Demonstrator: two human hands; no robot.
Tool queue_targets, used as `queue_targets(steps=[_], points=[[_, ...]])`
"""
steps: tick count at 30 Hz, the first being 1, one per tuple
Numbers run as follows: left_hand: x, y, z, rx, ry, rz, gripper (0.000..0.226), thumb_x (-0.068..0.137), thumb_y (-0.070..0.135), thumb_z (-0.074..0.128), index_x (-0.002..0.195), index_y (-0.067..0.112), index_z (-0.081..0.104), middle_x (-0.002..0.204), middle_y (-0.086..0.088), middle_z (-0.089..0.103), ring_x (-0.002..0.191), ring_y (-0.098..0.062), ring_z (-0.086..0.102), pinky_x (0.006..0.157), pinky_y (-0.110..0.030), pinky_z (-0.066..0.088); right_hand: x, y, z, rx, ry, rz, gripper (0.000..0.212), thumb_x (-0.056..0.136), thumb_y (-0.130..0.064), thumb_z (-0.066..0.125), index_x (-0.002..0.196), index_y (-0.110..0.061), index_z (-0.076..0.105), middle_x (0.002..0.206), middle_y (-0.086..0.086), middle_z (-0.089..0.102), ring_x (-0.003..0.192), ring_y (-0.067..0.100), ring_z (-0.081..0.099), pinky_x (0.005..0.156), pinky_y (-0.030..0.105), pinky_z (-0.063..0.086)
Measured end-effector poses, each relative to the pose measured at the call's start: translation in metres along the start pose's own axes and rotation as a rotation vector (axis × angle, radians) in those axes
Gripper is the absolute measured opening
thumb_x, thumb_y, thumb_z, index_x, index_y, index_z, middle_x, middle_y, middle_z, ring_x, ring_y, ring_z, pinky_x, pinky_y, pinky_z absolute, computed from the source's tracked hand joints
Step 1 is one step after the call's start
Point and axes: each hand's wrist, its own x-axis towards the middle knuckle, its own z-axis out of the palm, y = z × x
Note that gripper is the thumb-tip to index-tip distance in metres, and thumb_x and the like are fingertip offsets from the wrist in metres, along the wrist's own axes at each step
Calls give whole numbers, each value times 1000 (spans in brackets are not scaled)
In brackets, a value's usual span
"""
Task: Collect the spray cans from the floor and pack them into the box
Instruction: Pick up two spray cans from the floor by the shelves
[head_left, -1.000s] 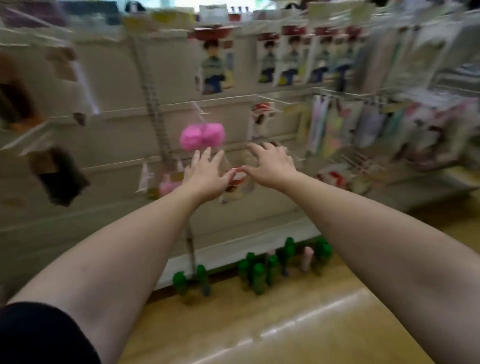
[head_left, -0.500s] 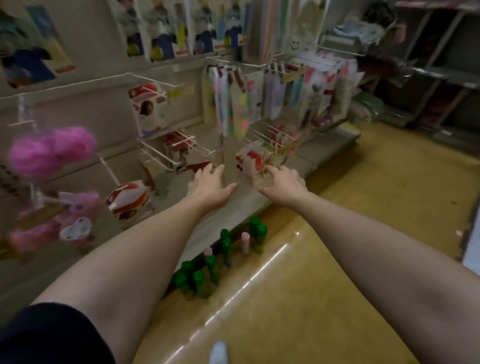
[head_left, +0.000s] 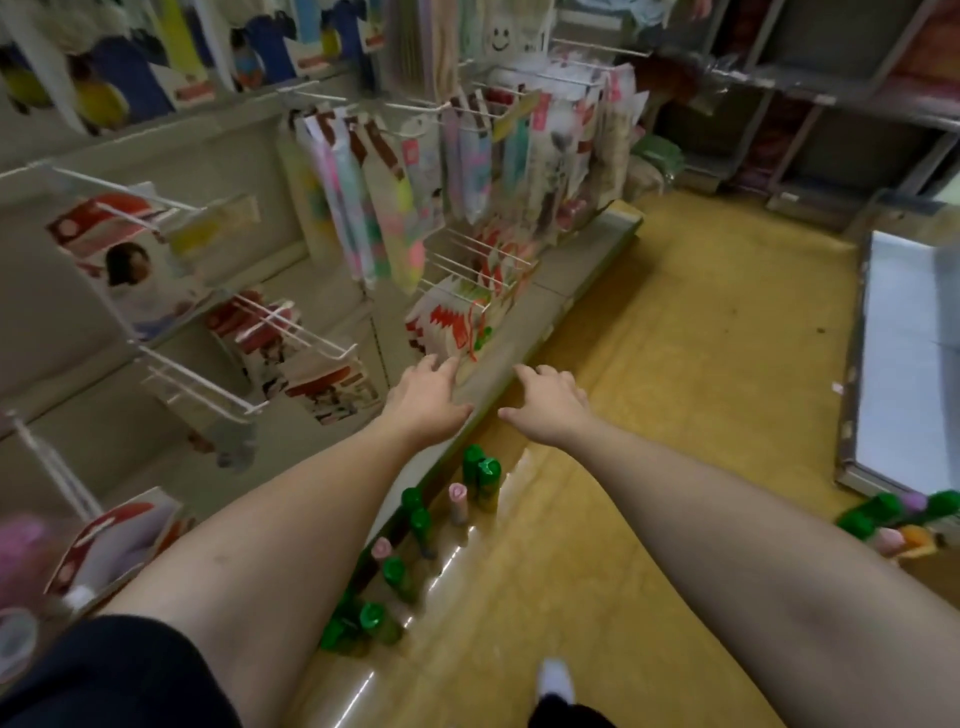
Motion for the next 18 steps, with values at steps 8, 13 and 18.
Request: queue_targets(steps=[8, 13, 18], points=[[101, 22, 39, -27, -121, -61, 73, 95, 41, 63, 157, 28, 28, 163, -4, 27, 145, -27, 32, 114, -43, 36, 112, 57, 24, 58, -120, 25, 74, 93, -53, 62, 154, -23, 33, 152, 11, 42, 139, 37, 37, 110, 53, 35], [165, 34, 82, -49, -266, -168, 74, 99, 33, 60, 161, 24, 20, 168, -6, 14, 152, -28, 19, 122, -42, 21, 189, 104, 51, 78, -247, 52, 74, 92, -53, 64, 153, -21, 35, 150, 11, 44, 137, 37, 39, 109, 49, 38], [222, 22, 137, 45, -384, -202, 72, 98, 35, 60, 159, 26, 23, 167, -8, 16, 148, -31, 28, 117, -40, 31, 244, 140, 102, 84, -356, 88, 70, 89, -52, 67, 146, -20, 41, 145, 12, 49, 135, 35, 42, 103, 46, 43]])
